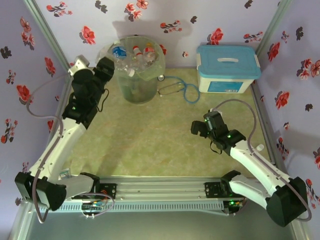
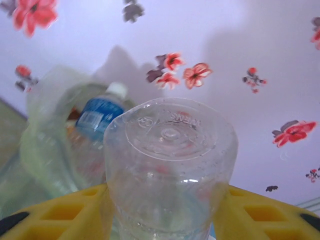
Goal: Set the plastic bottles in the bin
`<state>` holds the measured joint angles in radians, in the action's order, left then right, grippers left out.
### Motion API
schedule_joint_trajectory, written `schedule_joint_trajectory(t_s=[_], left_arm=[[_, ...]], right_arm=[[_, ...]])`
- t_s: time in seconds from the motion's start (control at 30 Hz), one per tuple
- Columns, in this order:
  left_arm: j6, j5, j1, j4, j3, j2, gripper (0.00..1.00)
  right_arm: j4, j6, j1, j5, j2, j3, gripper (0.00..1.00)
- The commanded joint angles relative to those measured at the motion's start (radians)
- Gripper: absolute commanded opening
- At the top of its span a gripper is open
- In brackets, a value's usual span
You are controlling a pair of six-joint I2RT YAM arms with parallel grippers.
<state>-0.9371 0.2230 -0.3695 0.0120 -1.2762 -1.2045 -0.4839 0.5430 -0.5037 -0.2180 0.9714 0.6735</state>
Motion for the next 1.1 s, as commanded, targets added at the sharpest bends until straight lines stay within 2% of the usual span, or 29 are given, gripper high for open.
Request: schedule_joint_trajectory(t_s=[0.0,0.17,0.3,0.57,0.87,0.97,1.07], left_arm=[[0.204,-0.027,0.002,0.101,-0.129,-0.083,0.52],[0.287,-0.142,0.035,0.205,-0.427,-0.319,0.51],[0.340,-0.235,0.059,0.404,-0.752,-0.555,0.52],[0.394,-0.285,0.073,0.666,-1.114,-0.810,0.52],[0.436,-0.316,0.097,0.707,-1.188,-0.908,0.55],[0.472,-0.325,0.104,0.788,-1.298,-0.978,0.62],[0.500,-0.327,0.104,0.811,-1.322,-1.001,0.71]], right_arm=[[0.014,0.001,0.007,0.000,-0.024,0.013,0.99],[-0.009,0.003,0.007,-0.010,-0.076,0.005,0.99],[-0.041,0.002,0.007,-0.023,-0.113,0.000,0.99],[-0.067,0.013,0.007,-0.048,-0.184,-0.039,0.99],[-0.088,0.001,0.007,-0.054,-0.188,-0.035,0.99],[-0.080,0.003,0.007,-0.051,-0.187,-0.039,0.99],[-0.068,0.008,0.007,-0.044,-0.176,-0.040,0.99]])
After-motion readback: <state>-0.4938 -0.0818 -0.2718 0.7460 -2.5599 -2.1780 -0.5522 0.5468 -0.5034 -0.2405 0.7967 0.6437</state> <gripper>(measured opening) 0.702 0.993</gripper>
